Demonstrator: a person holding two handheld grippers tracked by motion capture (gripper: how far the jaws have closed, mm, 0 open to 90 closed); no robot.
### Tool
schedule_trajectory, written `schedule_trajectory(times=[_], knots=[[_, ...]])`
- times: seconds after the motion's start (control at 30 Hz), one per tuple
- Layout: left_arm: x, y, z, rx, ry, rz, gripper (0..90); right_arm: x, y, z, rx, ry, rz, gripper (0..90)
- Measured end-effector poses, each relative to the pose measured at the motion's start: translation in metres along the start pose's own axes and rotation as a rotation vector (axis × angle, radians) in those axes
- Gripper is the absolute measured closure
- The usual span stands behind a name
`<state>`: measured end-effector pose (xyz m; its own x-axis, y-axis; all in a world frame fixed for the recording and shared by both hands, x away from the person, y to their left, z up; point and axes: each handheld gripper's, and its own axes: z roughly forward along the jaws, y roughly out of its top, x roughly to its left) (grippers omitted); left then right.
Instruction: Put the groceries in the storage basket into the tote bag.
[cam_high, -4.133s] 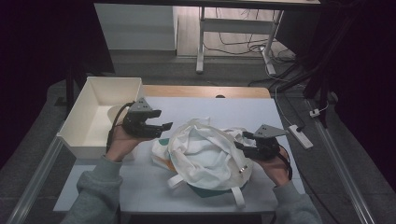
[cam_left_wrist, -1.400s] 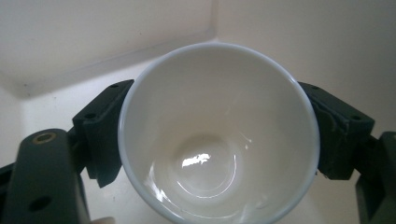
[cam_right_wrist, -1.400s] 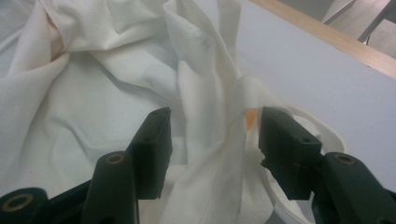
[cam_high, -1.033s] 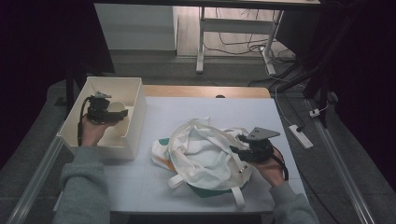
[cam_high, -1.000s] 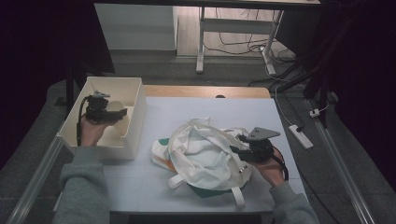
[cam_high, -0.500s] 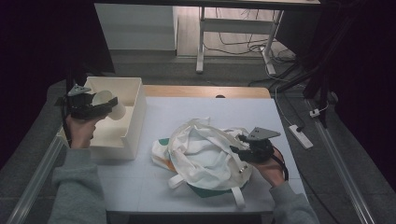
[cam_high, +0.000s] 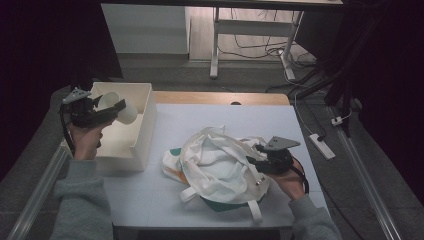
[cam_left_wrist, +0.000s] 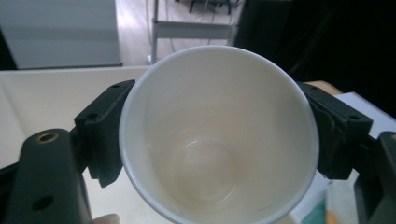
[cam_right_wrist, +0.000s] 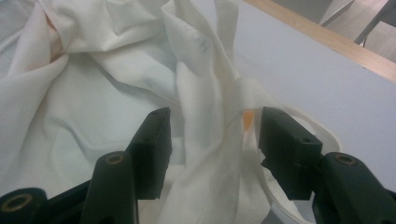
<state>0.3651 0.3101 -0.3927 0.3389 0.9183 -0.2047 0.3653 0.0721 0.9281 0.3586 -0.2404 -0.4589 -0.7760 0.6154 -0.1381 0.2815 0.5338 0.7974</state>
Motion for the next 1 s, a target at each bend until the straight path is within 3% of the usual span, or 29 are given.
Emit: schedule_trajectory(times=[0.2,0.43,0.53,0.73,1.0], knots=[[-0.017,0.009,-0.01,-0.055,-0.038,0.03,19.8,0.001,0.0,0.001,0.003,0.001,-0.001,44.7],[-0.034,0.014,-0.012,-0.068,-0.137,0.04,19.8,0.0,0.0,0.001,0.0,0.0,-0.001,44.6],[-0.044,0.015,-0.01,-0.061,-0.176,0.052,19.7,0.001,0.0,0.001,-0.001,0.001,-0.001,44.6],[-0.074,0.016,-0.001,-0.016,-0.265,0.12,19.7,0.002,0.001,0.001,-0.01,0.007,0.0,44.5],[-0.104,0.013,0.011,0.045,-0.334,0.199,19.7,0.006,0.006,-0.001,-0.033,0.009,-0.003,43.4]])
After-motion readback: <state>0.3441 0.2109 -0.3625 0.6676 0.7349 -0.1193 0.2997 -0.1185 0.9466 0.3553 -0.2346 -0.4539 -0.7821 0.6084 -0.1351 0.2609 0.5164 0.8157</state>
